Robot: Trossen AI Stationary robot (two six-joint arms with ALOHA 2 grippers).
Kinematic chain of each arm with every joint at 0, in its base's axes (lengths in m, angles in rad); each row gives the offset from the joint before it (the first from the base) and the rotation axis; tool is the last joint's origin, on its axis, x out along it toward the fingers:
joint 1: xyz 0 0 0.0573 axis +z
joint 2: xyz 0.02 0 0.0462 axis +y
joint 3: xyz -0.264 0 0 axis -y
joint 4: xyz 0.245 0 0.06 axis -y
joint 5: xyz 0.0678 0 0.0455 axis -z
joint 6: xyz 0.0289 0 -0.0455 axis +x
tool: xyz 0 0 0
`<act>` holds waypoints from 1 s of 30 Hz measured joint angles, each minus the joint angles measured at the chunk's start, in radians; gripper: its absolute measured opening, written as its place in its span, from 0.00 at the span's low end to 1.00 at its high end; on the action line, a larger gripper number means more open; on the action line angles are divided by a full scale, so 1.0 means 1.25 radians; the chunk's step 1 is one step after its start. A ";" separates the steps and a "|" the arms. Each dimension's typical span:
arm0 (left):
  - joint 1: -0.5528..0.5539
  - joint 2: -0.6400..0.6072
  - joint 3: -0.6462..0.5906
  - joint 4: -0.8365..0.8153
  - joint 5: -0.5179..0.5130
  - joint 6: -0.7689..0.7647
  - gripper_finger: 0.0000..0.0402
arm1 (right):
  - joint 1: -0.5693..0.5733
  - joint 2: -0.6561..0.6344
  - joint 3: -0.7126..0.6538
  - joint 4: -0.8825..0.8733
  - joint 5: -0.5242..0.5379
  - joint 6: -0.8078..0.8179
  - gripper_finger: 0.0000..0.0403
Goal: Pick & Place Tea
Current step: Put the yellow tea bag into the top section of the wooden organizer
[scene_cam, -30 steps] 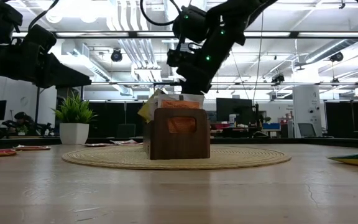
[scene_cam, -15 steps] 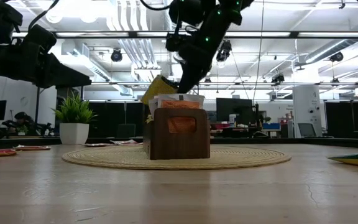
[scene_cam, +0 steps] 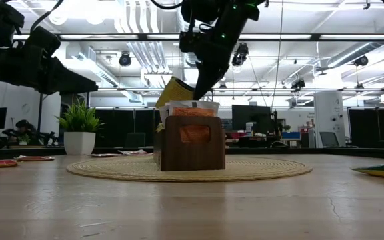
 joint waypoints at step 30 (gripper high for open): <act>0.000 0.000 0.000 0.000 0.000 0.000 0.50 | 0.000 0.003 0.010 -0.018 -0.101 0.027 0.08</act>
